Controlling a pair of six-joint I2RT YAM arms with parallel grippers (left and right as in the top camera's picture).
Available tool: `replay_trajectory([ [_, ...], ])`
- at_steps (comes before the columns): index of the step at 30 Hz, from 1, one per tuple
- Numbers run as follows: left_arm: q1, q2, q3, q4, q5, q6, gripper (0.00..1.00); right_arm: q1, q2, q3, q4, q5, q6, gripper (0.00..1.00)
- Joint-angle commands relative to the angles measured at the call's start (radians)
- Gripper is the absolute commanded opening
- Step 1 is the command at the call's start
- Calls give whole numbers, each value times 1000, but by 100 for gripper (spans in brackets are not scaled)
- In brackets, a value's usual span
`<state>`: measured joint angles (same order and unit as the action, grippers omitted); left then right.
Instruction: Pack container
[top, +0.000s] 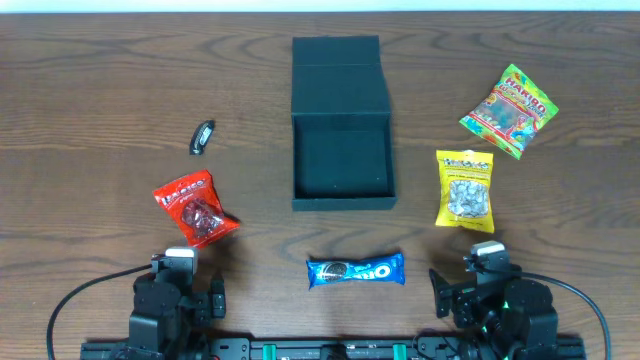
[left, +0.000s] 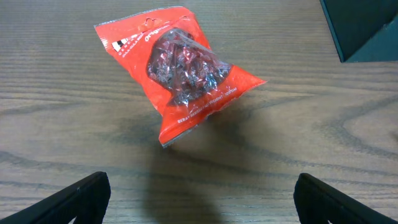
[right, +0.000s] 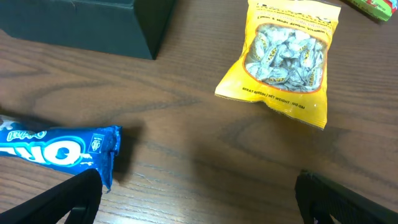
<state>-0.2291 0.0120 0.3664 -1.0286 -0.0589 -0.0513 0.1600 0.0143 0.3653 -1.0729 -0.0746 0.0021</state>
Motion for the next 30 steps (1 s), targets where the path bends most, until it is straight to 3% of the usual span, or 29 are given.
replay_trajectory([
  [1,6,-8,-33,-14,8,0,95,-18,-9,-7,-4,-1,-15,99],
  [30,6,-8,-33,-14,-30,30,96,-18,-9,-7,-4,-1,-15,99],
])
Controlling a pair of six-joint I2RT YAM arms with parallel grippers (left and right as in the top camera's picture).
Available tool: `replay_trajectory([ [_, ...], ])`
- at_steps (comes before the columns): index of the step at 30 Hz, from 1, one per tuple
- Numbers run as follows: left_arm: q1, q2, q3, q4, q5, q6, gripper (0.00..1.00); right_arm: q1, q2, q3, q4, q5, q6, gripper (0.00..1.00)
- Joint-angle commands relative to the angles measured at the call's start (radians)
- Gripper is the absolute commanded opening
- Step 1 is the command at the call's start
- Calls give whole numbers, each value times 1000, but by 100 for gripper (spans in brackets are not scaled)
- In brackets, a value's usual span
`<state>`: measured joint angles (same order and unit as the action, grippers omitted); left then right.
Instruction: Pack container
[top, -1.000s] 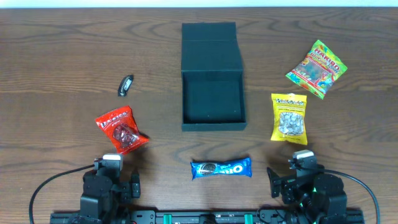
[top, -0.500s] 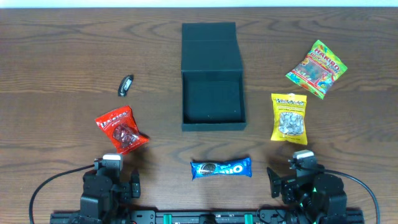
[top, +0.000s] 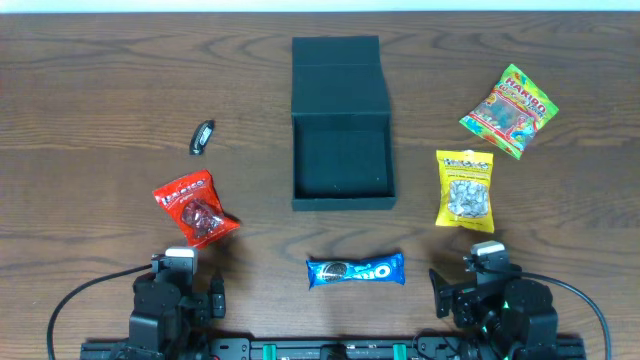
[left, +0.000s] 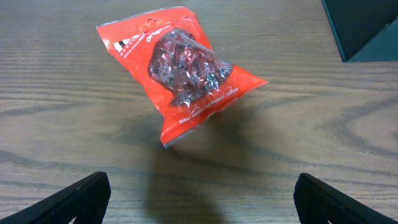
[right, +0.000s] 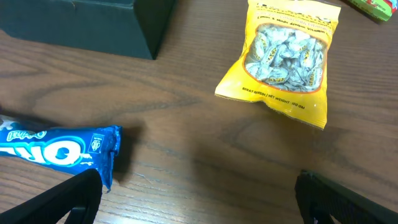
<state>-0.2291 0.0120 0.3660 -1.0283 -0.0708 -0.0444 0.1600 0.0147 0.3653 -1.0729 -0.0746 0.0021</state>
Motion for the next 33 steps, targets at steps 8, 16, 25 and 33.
replay_trajectory([
  [8,6,35,-27,45,-13,22,96,-18,-9,-7,-4,-1,-15,99],
  [16,6,369,141,140,48,11,96,-18,-9,-7,-4,-1,-15,99],
  [25,6,713,507,179,330,-16,95,-18,-9,-7,-4,-1,-15,99],
  [33,6,848,705,-37,314,-109,96,-18,-9,-7,-4,-1,-15,99],
])
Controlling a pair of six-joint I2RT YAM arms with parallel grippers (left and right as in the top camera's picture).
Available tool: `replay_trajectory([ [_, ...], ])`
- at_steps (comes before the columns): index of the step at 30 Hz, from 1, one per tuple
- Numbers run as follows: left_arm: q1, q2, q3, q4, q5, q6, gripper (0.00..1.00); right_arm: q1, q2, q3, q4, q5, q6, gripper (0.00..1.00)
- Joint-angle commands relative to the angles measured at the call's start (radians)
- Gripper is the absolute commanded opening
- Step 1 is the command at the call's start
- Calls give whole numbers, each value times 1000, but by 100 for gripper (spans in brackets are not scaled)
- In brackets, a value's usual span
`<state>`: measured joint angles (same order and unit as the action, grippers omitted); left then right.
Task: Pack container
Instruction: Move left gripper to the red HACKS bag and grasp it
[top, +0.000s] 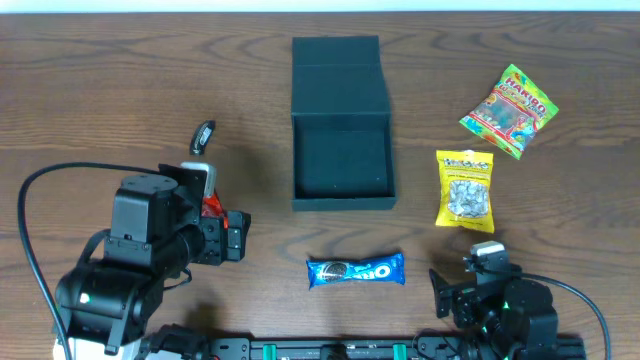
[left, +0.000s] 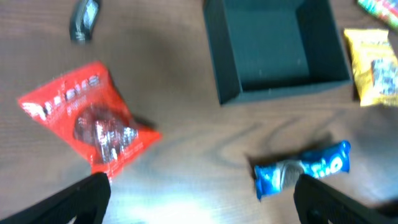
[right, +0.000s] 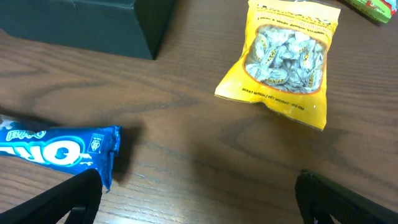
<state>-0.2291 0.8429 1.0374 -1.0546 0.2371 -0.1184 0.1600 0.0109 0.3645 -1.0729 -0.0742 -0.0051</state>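
The open dark green box (top: 341, 160) stands mid-table with its lid (top: 338, 75) folded back. My left gripper (left: 199, 210) is open and empty, held high; its view takes in the red snack bag (left: 87, 121), the box (left: 280, 50) and the blue Oreo pack (left: 305, 168). In the overhead view the left arm (top: 150, 225) covers most of the red bag (top: 211, 207). My right gripper (right: 199, 199) sits low at the front edge, open and empty, with the yellow bag (right: 283, 59) ahead of it and the Oreo pack (right: 56, 149) to its left.
A Haribo bag (top: 509, 110) lies at the far right, beyond the yellow bag (top: 465, 188). A small dark wrapped item (top: 203, 137) lies left of the box. The Oreo pack (top: 355, 270) lies in front of the box.
My left arm has gone from low at the table's front edge to high over the red bag, still open. The right arm and all the packs are where they were.
At both earlier moments the two grippers rested low at the front edge, open, the red bag before the left and the yellow bag and Oreo pack before the right. Now the left gripper stands raised over the red bag.
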Motion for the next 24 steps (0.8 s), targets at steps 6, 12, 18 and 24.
replay_trajectory([
  [6,6,73,34,-38,-21,-14,95,-18,-5,-6,-4,-1,-8,99],
  [12,8,164,34,-70,-273,-397,95,-18,-5,-6,-4,-1,-8,99],
  [18,69,351,34,-63,-280,-428,95,-18,-5,-6,-4,-1,-8,99],
  [24,186,523,34,-2,-228,-439,95,-18,-5,-6,-4,-1,-8,99],
])
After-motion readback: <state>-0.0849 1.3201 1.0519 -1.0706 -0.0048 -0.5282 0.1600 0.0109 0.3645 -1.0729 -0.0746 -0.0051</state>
